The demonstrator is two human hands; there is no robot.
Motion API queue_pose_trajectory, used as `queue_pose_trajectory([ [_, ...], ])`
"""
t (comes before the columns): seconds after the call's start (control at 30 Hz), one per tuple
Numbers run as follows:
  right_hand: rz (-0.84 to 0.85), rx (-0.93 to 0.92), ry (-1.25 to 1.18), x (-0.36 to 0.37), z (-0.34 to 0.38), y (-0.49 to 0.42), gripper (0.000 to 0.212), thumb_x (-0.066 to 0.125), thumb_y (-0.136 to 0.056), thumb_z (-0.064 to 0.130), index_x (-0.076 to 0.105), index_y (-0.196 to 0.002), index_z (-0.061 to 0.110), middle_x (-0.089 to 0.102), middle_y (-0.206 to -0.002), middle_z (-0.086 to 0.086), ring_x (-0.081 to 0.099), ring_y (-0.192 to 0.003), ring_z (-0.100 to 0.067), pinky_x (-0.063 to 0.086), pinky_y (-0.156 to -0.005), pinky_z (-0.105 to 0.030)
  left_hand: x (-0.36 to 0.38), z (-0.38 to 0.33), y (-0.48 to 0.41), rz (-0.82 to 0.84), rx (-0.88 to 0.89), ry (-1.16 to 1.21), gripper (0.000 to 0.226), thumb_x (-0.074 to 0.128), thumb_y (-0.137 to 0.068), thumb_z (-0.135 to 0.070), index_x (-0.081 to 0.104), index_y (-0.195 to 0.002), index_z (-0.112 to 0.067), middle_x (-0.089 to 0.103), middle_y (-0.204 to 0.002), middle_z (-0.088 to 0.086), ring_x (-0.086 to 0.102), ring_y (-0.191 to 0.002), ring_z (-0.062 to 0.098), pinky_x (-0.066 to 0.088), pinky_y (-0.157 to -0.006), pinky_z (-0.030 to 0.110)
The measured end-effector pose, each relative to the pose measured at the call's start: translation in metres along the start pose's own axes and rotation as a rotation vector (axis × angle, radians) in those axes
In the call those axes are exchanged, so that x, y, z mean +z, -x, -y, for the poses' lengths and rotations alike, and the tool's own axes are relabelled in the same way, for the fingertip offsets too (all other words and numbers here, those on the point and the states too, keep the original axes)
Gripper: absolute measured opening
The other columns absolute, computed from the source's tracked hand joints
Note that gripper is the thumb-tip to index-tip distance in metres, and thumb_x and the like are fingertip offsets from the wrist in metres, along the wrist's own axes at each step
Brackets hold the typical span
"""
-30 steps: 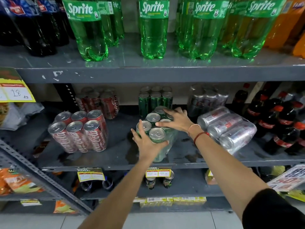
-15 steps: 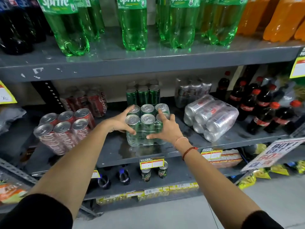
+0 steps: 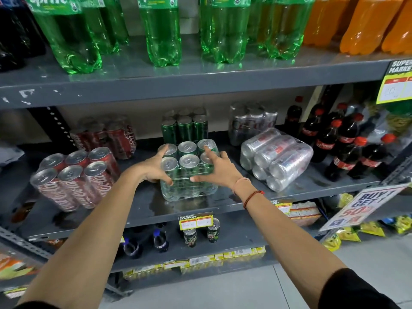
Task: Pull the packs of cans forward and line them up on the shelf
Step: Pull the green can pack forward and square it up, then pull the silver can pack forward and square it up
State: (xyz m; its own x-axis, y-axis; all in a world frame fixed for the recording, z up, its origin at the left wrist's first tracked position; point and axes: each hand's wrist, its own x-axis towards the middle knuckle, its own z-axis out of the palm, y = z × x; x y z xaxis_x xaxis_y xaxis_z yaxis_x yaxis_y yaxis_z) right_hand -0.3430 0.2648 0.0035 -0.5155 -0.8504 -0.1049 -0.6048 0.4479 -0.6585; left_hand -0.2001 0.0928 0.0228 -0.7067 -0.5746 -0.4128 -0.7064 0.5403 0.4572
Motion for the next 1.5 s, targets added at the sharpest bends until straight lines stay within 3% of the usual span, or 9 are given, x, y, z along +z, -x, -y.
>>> queue_pose_trajectory([
  [0.13, -0.153, 0.002, -0.242, -0.047, -0.024, 0.015, 0.092, 0.065, -0.075, 0.058, 0.015, -0.149, 0.034, 0.019, -0.156, -0.012, 0.021, -0.143, -0.030, 0.025, -0.111, -0.039, -0.014, -0.054, 0.023, 0.033, -0.055, -0.301, 0.136, 0.085, -0.063, -0.030, -0.024, -0.143, -0.035, -0.030, -0.154, 0.011, -0.008, -0.146, 0.035, 0.022, -0.115, 0.051],
  [0.33, -0.676, 0.211, -0.217, -0.111, -0.111, 0.026, 0.091, 0.068, -0.076, 0.054, 0.024, -0.148, 0.022, 0.026, -0.147, -0.024, 0.031, -0.134, -0.039, 0.027, -0.110, -0.041, 0.011, -0.156, 0.004, -0.049, 0.319, -0.128, 0.118, 0.073, -0.069, -0.055, -0.011, -0.148, -0.031, -0.007, -0.161, 0.006, -0.006, -0.148, 0.024, 0.011, -0.117, 0.041],
  [0.5, -0.456, 0.476, -0.311, -0.131, -0.169, 0.029, 0.112, 0.076, -0.067, 0.056, 0.002, -0.150, 0.036, 0.000, -0.155, -0.028, 0.019, -0.140, -0.047, 0.026, -0.111, -0.049, 0.060, -0.203, -0.058, 0.077, 0.377, -0.004, 0.117, 0.070, -0.069, -0.061, -0.016, -0.145, -0.041, -0.019, -0.159, 0.005, -0.008, -0.147, 0.022, 0.010, -0.118, 0.042],
  [0.7, -0.306, 0.483, -0.583, -0.140, -0.195, 0.010, 0.138, 0.085, -0.041, 0.059, -0.004, -0.145, 0.045, 0.035, -0.150, -0.008, 0.049, -0.125, -0.032, 0.047, -0.098, -0.050, 0.075, -0.229, -0.109, 0.223, 0.365, -0.041, 0.124, 0.074, -0.061, -0.063, -0.009, -0.148, -0.033, -0.001, -0.161, -0.001, 0.005, -0.147, 0.019, 0.011, -0.120, 0.040],
  [0.83, -0.340, 0.432, -0.647, -0.142, -0.201, 0.003, 0.124, 0.091, -0.031, 0.053, 0.029, -0.136, 0.030, 0.057, -0.126, -0.002, 0.060, -0.108, -0.024, 0.055, -0.087, -0.050, 0.081, -0.231, -0.127, 0.244, 0.420, -0.036, 0.132, 0.076, -0.045, -0.072, 0.003, -0.149, -0.037, 0.014, -0.159, -0.006, 0.017, -0.145, 0.016, 0.017, -0.119, 0.041],
  [1.03, -0.391, 0.305, -0.478, -0.144, -0.195, 0.003, 0.088, 0.090, -0.045, 0.047, 0.043, -0.116, 0.026, 0.059, -0.111, -0.002, 0.059, -0.102, -0.020, 0.054, -0.089, -0.042, 0.106, -0.207, -0.124, 0.033, 0.516, 0.171, 0.120, 0.079, -0.044, -0.071, 0.017, -0.144, -0.049, 0.041, -0.147, -0.007, 0.042, -0.132, 0.015, 0.034, -0.112, 0.041],
  [1.17, -0.401, 0.104, -0.271, -0.140, -0.186, 0.008, 0.094, 0.088, -0.047, 0.052, 0.041, -0.124, 0.025, 0.054, -0.114, -0.001, 0.043, -0.110, -0.016, 0.041, -0.093, -0.030, 0.126, -0.178, -0.116, -0.190, 0.487, 0.272, 0.123, 0.080, -0.040, -0.073, 0.010, -0.141, -0.058, 0.055, -0.133, 0.001, 0.053, -0.123, 0.021, 0.045, -0.102, 0.046],
  [1.37, -0.442, -0.204, -0.082, -0.128, -0.183, 0.022, 0.090, 0.086, -0.059, 0.041, 0.038, -0.134, 0.026, 0.033, -0.137, -0.001, 0.031, -0.121, -0.006, 0.035, -0.103, -0.027, 0.181, -0.167, -0.057, -0.538, 0.468, 0.359, 0.131, 0.065, -0.049, -0.080, -0.007, -0.148, -0.033, 0.028, -0.141, 0.012, 0.038, -0.130, 0.025, 0.034, -0.105, 0.035],
  [1.5, -0.492, -0.302, 0.006, -0.104, -0.191, 0.030, 0.067, 0.072, -0.071, 0.050, 0.038, -0.126, 0.033, 0.024, -0.149, -0.012, 0.030, -0.138, -0.027, 0.035, -0.105, -0.034, 0.217, -0.167, -0.055, -0.643, 0.346, 0.288, 0.128, 0.058, -0.062, -0.073, -0.035, -0.140, -0.030, 0.025, -0.142, 0.031, 0.042, -0.127, 0.044, 0.044, -0.100, 0.043],
])
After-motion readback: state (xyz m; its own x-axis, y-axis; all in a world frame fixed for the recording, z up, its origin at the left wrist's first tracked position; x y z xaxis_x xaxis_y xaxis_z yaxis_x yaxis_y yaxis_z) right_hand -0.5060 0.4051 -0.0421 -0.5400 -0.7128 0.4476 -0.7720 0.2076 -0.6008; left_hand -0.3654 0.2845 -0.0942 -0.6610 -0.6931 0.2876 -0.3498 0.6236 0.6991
